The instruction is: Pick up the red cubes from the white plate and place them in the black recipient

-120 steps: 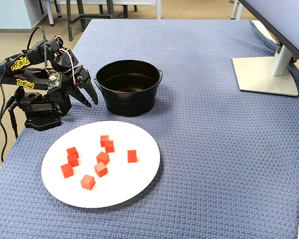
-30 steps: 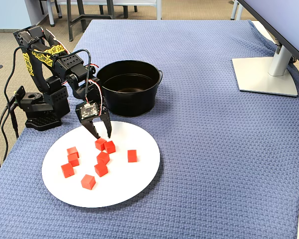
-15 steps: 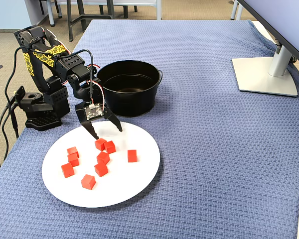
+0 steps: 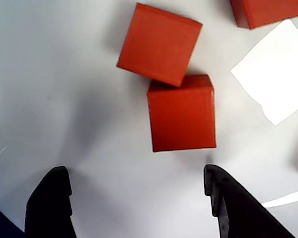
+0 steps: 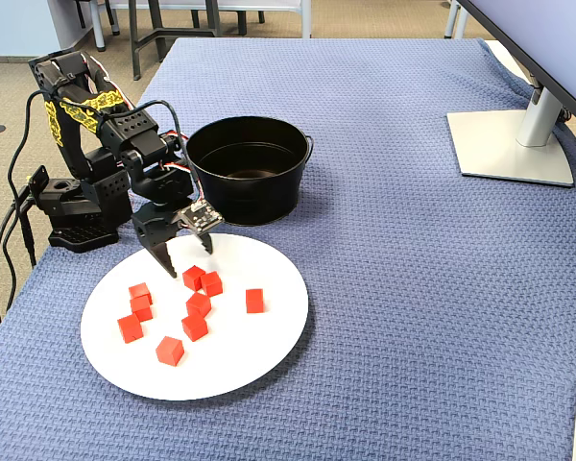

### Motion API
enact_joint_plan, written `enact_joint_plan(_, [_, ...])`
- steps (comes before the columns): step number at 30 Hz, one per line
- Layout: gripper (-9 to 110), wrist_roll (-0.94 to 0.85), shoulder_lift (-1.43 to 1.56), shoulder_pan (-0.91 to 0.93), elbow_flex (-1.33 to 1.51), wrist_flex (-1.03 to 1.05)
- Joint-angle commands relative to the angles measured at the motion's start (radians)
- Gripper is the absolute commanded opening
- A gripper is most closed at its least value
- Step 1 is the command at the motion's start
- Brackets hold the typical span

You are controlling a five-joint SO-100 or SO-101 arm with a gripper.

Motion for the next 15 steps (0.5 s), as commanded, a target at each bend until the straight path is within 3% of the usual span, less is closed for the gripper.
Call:
enact_joint_plan(1, [27,-0.040,0.043,0.015,-0.064,0.071])
enact_joint_plan(15, [26,-0.095,-0.098,0.048,-0.150,-0.020])
